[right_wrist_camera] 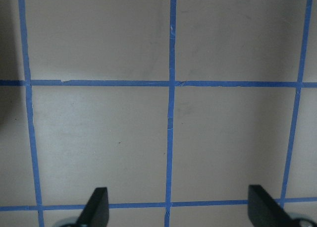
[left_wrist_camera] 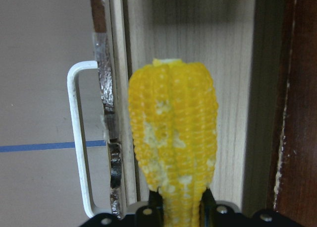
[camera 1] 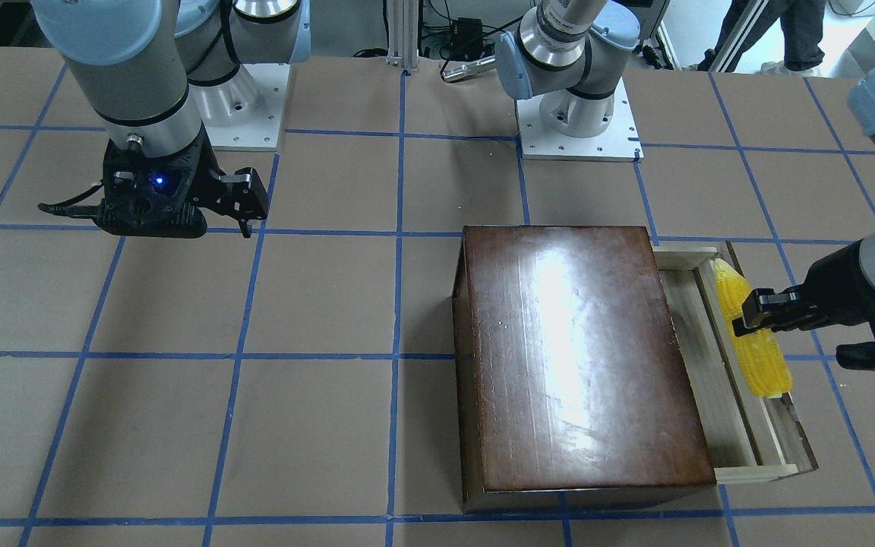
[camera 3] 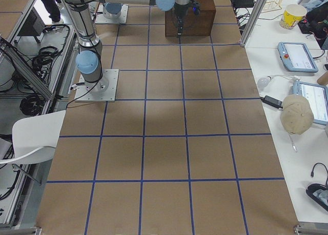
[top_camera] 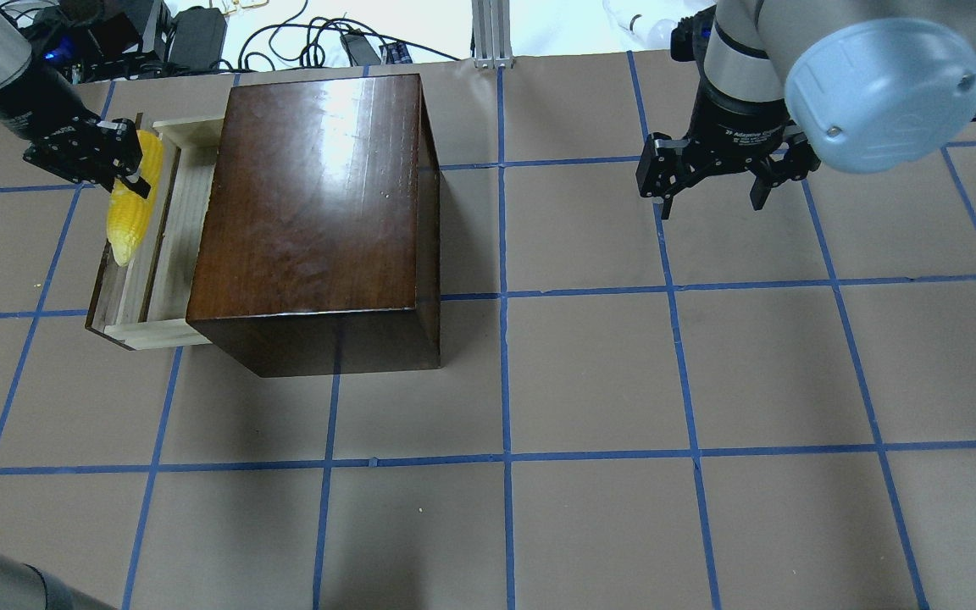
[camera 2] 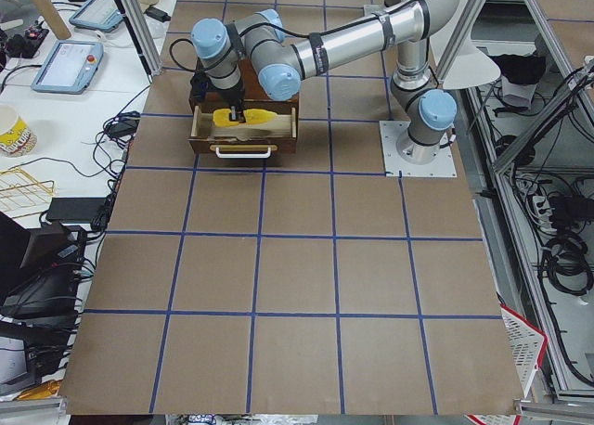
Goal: Open drawer and put corn inside
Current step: 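Carry the corn over the open drawer with the left gripper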
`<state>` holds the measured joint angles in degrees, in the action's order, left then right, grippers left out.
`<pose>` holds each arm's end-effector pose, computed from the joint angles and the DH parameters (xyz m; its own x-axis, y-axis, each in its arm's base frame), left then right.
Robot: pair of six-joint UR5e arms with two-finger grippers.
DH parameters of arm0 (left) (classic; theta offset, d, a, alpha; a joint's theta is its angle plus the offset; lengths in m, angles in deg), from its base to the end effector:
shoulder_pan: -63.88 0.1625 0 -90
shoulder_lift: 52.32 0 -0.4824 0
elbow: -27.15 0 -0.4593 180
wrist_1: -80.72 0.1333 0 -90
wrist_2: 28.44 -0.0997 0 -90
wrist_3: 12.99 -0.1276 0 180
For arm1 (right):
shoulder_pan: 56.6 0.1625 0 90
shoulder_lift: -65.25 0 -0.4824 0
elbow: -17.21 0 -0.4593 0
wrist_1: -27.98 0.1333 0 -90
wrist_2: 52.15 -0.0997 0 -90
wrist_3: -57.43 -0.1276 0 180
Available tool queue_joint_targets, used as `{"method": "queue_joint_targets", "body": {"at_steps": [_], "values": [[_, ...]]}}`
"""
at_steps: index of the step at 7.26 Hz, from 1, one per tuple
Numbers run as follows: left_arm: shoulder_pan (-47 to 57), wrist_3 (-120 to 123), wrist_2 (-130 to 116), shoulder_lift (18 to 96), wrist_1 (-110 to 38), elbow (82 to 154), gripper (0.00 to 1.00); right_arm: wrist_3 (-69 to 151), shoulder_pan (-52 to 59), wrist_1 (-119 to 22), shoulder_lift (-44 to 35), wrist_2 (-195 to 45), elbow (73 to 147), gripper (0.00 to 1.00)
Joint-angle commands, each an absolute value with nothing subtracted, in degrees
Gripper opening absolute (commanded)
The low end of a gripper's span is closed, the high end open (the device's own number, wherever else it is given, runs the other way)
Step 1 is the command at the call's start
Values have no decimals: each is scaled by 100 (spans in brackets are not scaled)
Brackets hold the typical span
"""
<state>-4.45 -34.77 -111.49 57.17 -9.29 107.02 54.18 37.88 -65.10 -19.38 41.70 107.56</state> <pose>0.1173 -0.6979 0.4014 -0.9851 -0.0172 0.1713 0.0013 0.9943 0.1069 0.1709 -0.5843 0.4652 -0.9973 -0.0244 0.0696 -0.0215 0.9989 0.0422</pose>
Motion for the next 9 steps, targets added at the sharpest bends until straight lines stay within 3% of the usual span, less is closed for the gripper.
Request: {"method": "queue_joint_targets", "body": {"at_steps": [1,2,5,6,8,9], "values": [[-468,-3505,-10939,5842,-779,10817,0,5418,3788,-6519,-1938,4171,10756,100],[-476,-3531,-10930,5921,-491,10905,0,5418,3788,-6510,-1938,4171,10756,100],[-511,-3576,-10903,6079,-365,11020,18,5418,3788,-6519,-1938,4171,10756,100],[-538,-3576,-10860,6097,-365,11020,37,5418,3788,-6510,-1938,4171,10756,100],[-538,-3576,-10859,6115,-365,11020,95,5418,3788,-6519,-1938,4171,10756,100],[-547,-3550,-10859,6097,-365,11012,100,5418,3788,-6510,-1938,4171,10756,100]]}}
